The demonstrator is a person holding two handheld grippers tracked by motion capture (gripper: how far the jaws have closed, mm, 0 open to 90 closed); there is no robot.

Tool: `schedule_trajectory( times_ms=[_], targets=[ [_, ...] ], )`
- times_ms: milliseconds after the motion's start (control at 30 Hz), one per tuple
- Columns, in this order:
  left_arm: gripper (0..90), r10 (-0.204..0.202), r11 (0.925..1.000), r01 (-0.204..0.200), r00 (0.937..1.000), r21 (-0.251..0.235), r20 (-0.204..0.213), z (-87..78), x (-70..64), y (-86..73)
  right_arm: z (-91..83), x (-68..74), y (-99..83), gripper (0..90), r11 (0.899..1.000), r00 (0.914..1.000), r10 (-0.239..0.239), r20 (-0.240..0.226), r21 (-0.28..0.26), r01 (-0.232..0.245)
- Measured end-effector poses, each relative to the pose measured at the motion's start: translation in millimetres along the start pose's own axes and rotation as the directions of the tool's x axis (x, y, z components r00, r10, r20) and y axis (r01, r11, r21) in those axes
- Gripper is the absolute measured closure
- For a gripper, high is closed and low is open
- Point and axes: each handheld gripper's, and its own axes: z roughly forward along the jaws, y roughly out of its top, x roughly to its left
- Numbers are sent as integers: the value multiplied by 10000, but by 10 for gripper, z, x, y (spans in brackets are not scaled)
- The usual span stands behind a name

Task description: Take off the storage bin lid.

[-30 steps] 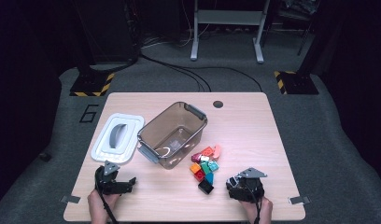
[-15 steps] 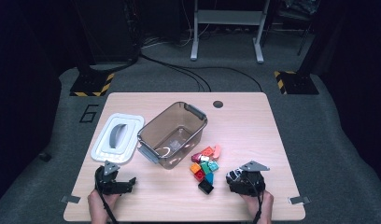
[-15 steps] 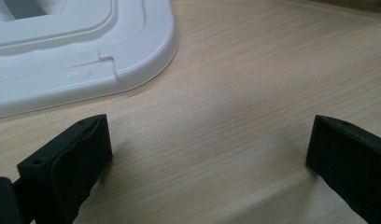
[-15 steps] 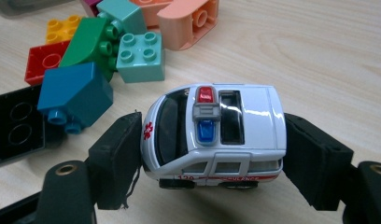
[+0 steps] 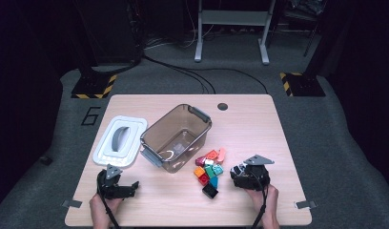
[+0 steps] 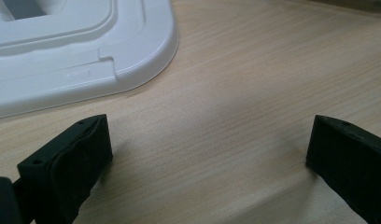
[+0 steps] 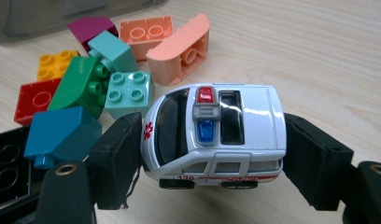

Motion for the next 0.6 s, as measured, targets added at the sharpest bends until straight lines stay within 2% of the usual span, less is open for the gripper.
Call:
schedule_trajectory(
  times_ms=[600],
  targets=[
    [0,-60,10000,60,10000,25,-8,-2,-4,2,120,-91,368,252,9998,9991,-211,-367,-52,209]
  ],
)
